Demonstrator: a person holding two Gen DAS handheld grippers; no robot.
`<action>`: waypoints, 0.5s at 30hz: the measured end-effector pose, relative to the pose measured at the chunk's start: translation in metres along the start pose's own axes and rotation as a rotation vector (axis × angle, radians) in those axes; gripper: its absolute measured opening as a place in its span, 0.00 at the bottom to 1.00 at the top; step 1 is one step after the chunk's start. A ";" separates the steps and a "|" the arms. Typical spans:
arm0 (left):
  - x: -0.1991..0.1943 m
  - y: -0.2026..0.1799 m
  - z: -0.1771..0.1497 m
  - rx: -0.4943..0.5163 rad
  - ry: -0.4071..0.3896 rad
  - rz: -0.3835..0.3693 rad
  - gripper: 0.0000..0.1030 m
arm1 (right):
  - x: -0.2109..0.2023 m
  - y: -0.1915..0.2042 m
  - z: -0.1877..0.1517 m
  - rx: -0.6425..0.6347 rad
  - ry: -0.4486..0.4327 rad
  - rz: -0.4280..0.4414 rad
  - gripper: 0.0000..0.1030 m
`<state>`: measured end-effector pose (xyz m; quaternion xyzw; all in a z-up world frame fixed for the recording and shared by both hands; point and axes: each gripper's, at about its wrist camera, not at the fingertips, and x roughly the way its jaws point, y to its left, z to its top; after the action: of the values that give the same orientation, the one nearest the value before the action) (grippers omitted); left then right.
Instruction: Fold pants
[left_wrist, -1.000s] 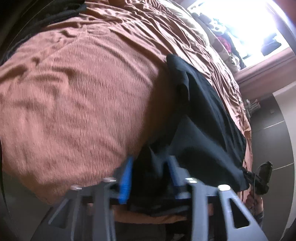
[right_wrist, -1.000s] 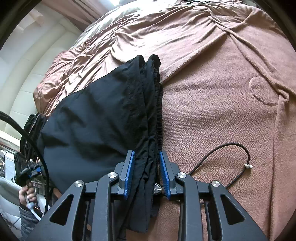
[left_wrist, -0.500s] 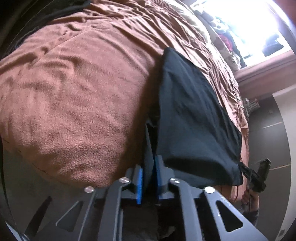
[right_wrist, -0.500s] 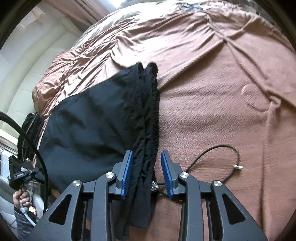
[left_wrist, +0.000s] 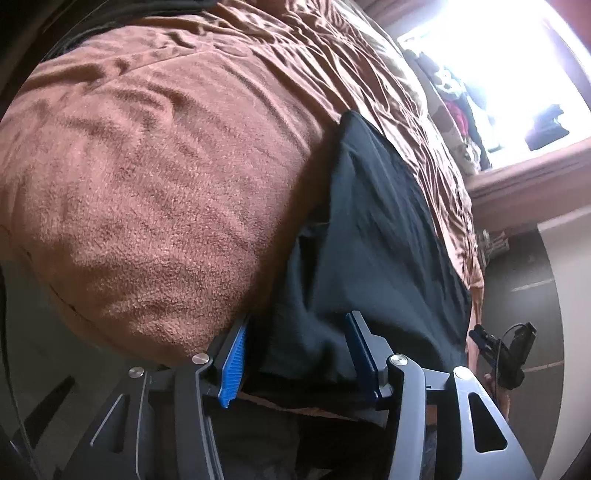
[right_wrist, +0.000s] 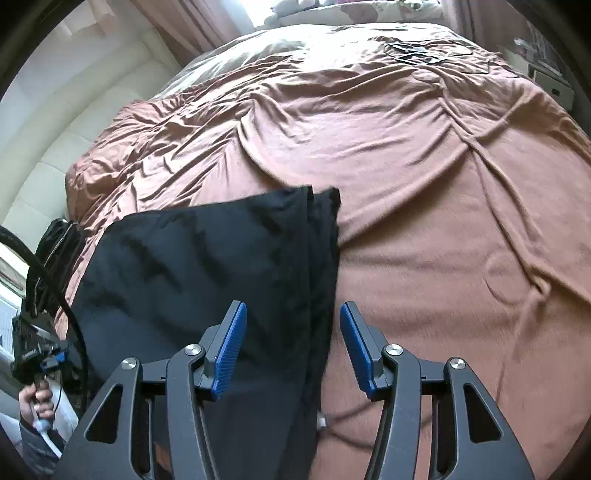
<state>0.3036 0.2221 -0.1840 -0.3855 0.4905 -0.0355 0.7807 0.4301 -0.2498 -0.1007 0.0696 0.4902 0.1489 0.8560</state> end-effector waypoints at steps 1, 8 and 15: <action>-0.001 0.002 -0.002 -0.012 -0.006 -0.004 0.52 | 0.005 0.001 0.004 0.001 0.004 -0.003 0.49; -0.004 0.007 -0.007 -0.086 -0.048 -0.038 0.53 | 0.047 -0.006 0.038 0.047 0.027 -0.056 0.49; -0.007 0.009 -0.012 -0.124 -0.082 -0.060 0.53 | 0.068 -0.009 0.053 0.041 0.038 -0.061 0.16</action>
<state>0.2874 0.2243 -0.1873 -0.4488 0.4477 -0.0130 0.7733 0.5098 -0.2347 -0.1313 0.0693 0.5111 0.1141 0.8491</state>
